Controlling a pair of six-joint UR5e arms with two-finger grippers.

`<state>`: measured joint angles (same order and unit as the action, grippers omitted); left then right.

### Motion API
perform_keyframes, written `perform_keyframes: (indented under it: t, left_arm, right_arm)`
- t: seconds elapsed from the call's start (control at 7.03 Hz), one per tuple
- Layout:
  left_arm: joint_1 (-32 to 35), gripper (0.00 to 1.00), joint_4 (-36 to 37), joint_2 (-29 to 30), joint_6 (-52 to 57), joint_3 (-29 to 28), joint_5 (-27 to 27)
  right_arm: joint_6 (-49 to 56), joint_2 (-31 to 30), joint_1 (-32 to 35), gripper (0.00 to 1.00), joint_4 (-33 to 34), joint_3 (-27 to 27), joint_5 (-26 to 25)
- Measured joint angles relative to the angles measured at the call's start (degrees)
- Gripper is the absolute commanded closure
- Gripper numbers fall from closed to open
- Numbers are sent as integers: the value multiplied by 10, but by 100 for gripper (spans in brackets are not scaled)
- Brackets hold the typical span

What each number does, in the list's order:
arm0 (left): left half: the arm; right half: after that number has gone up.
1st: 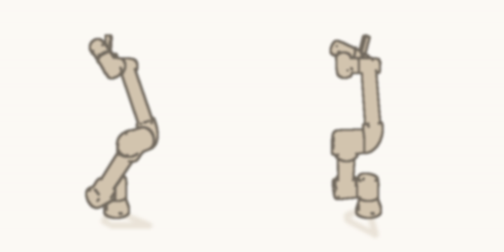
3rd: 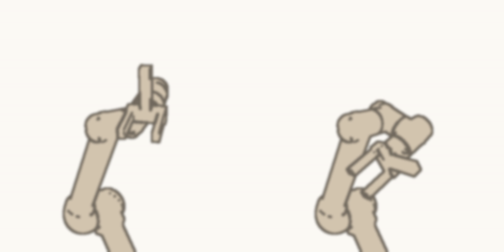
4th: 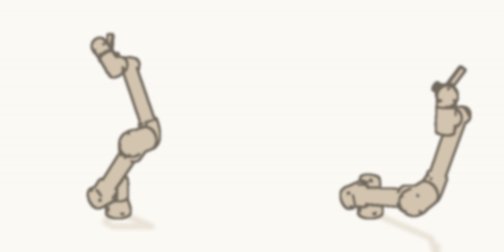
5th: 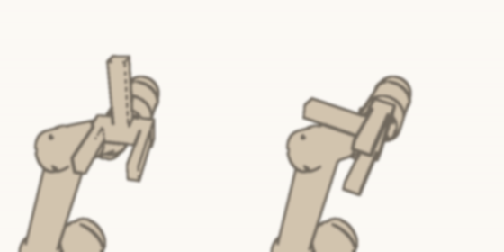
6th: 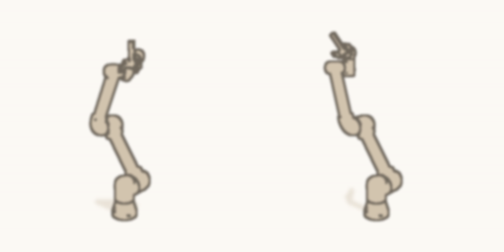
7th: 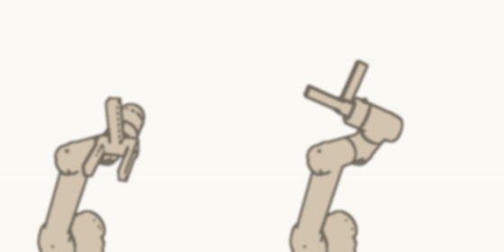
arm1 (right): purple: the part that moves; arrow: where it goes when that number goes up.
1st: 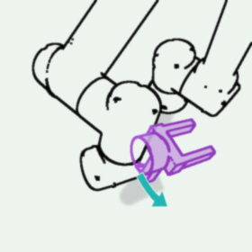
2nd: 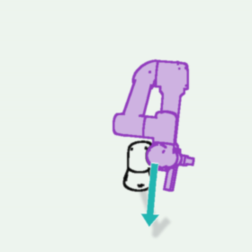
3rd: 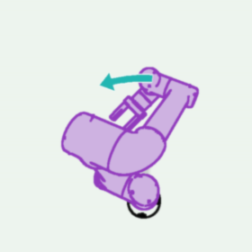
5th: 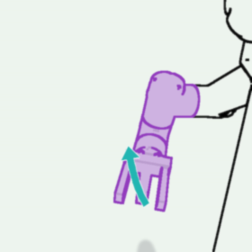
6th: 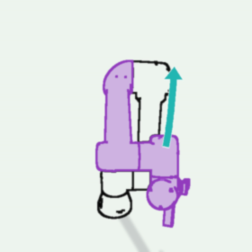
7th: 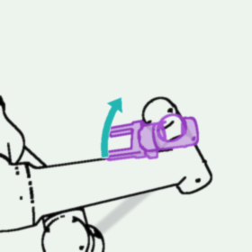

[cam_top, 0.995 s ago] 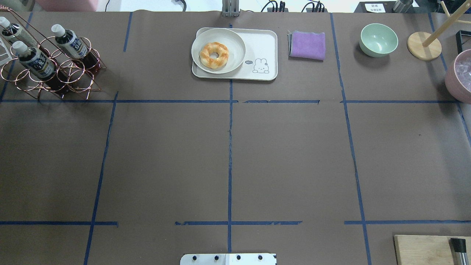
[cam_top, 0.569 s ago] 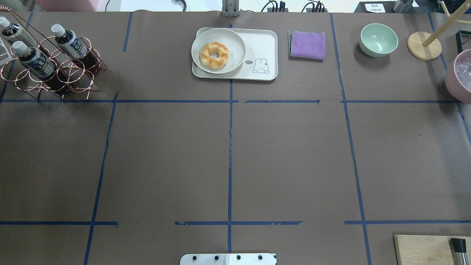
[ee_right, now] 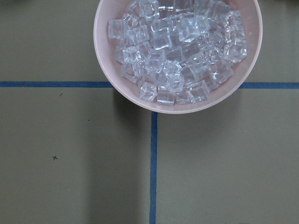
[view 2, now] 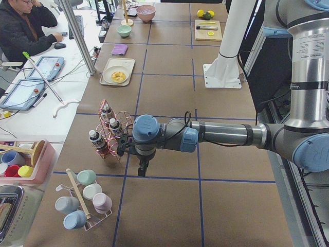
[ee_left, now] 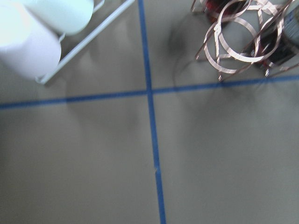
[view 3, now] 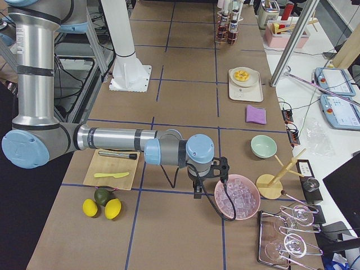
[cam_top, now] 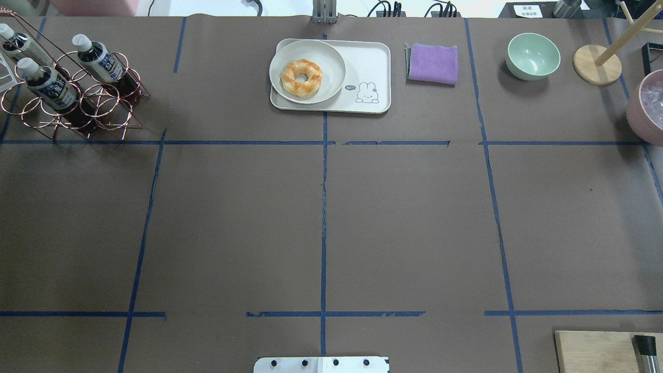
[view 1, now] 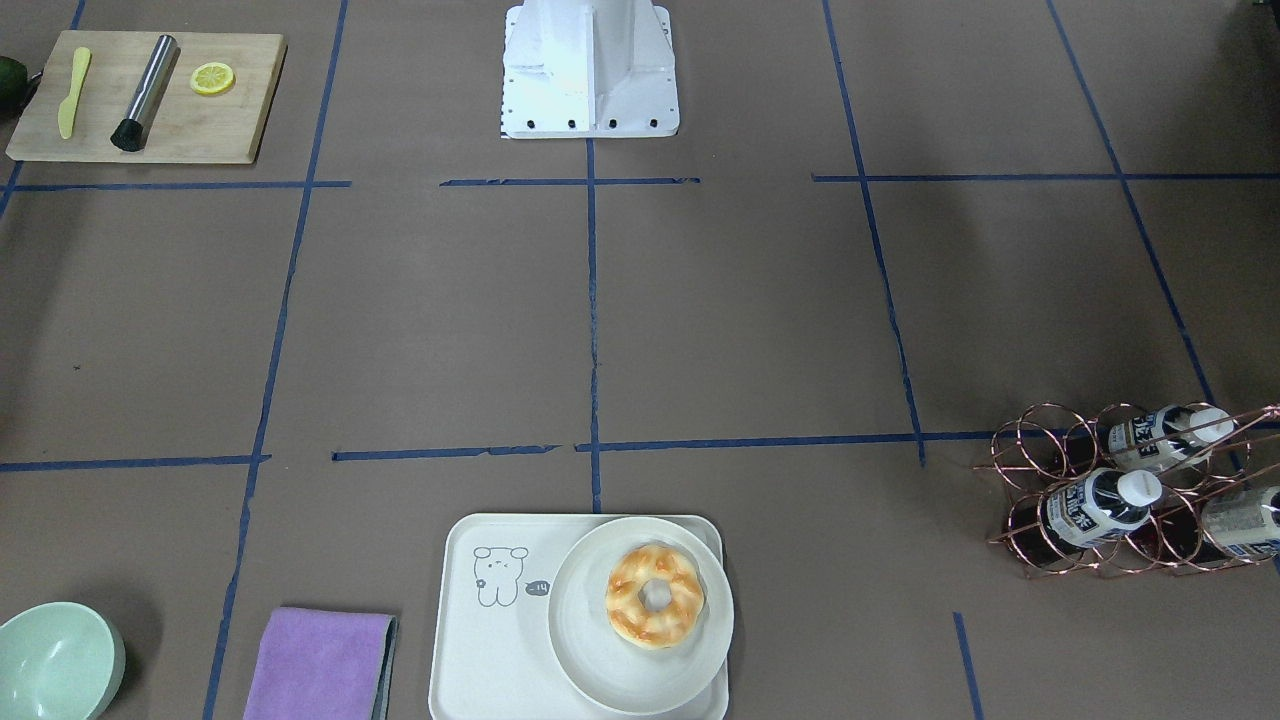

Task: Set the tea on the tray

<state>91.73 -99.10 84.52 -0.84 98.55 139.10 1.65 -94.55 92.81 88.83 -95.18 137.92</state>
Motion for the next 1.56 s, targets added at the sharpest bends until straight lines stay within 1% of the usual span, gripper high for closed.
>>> perform_keyframes:
  t: [0.28,0.43,0.57,0.71,1.0,1.14,1.28,1.56]
  left_arm:
    - [-27,0,-144,-3,-124,4,-3]
    - [-39,0,-208,-4,-192,5,-5]
    - [-46,0,-255,-3,-247,7,-6]
    - [-51,0,-282,-3,-285,13,-7]
    - [-70,0,-302,-3,-324,36,-27]
    - [-91,0,-318,-3,-352,47,-54]
    - [-121,0,-347,-3,-392,52,-93]
    - [-193,0,-391,-3,-452,55,-205]
  right_arm:
    - [-2,0,0,0,-5,-1,1]
    - [-2,0,0,0,-6,-2,1]
    - [-2,1,0,0,-7,-3,2]
    - [-3,2,0,0,-8,-6,2]
    - [-9,6,0,0,-9,-16,2]
    - [-9,6,0,0,-11,-18,2]
    - [-10,5,0,0,-19,-18,2]
    - [-10,2,0,0,-35,-17,1]
